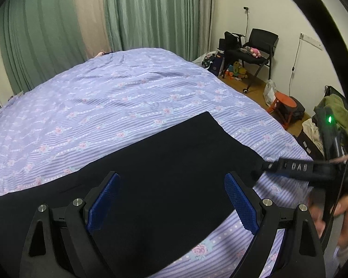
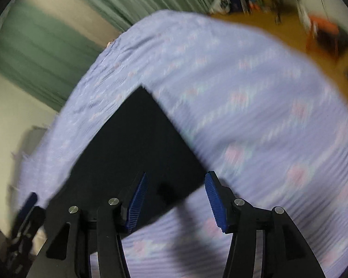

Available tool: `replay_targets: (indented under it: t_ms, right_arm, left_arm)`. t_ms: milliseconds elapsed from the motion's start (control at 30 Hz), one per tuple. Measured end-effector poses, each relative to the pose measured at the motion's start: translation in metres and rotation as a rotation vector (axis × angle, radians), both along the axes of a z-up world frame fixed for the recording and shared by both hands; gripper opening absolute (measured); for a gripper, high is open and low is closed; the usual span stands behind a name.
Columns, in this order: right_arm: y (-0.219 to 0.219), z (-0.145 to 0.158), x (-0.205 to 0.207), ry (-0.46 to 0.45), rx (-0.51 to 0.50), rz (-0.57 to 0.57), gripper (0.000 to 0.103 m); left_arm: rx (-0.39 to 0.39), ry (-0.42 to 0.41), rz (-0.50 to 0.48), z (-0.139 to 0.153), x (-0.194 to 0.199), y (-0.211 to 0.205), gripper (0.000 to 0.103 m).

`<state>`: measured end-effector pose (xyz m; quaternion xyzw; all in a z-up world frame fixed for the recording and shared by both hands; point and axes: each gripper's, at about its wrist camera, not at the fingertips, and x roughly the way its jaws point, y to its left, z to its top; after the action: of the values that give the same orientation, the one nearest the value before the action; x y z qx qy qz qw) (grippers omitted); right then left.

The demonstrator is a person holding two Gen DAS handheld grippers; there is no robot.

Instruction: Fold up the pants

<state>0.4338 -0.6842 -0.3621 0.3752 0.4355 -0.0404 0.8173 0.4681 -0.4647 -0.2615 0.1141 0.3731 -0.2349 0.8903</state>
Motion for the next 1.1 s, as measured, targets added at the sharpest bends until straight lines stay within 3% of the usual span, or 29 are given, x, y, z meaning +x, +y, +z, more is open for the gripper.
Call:
replay_targets:
  t_ms: [100,233,433,467,533,633,733,800,933,1033,1100]
  right_arm:
    - [0.010,-0.019,-0.005,-0.003,0.105,-0.025,0.053]
    - [0.011,-0.030,0.001,-0.070,0.152,-0.022,0.066]
    - [0.010,-0.036,0.024,-0.117,0.162,-0.045,0.070]
    - [0.011,-0.030,0.025,-0.104,0.164,-0.047,0.065]
    - [0.008,-0.016,0.017,-0.168,0.197,-0.057,0.057]
    - [0.005,0.003,0.009,-0.249,0.167,-0.079,0.057]
    - [0.003,-0.009,0.026,-0.186,0.133,-0.063,0.056]
    - [0.000,-0.025,0.035,-0.143,0.142,-0.074,0.050]
    - [-0.011,-0.045,0.040,-0.103,0.156,-0.108,0.024]
    - [-0.014,-0.040,0.041,-0.046,0.148,-0.133,0.012]
    - [-0.006,-0.009,0.034,-0.081,0.019,-0.120,0.011]
  left_arm:
    - [0.001,0.003,-0.013,-0.001,-0.003,-0.001,0.093]
    - [0.006,-0.001,-0.018,-0.003,-0.006,-0.002,0.093]
    - [-0.008,0.017,-0.015,-0.002,-0.008,-0.002,0.093]
    - [-0.009,0.014,-0.018,-0.001,-0.010,-0.002,0.093]
    - [-0.013,-0.002,-0.025,0.003,-0.012,-0.001,0.093]
    - [-0.019,-0.012,-0.022,0.006,-0.011,0.001,0.093]
    - [-0.018,-0.009,-0.005,0.006,-0.008,0.004,0.093]
    - [-0.021,-0.003,0.002,0.006,-0.008,0.006,0.093]
    - [-0.012,-0.008,0.001,0.006,-0.011,0.007,0.093]
    - [-0.003,-0.010,0.003,0.006,-0.013,0.007,0.093]
    - [-0.021,-0.008,0.006,0.009,-0.014,0.009,0.093]
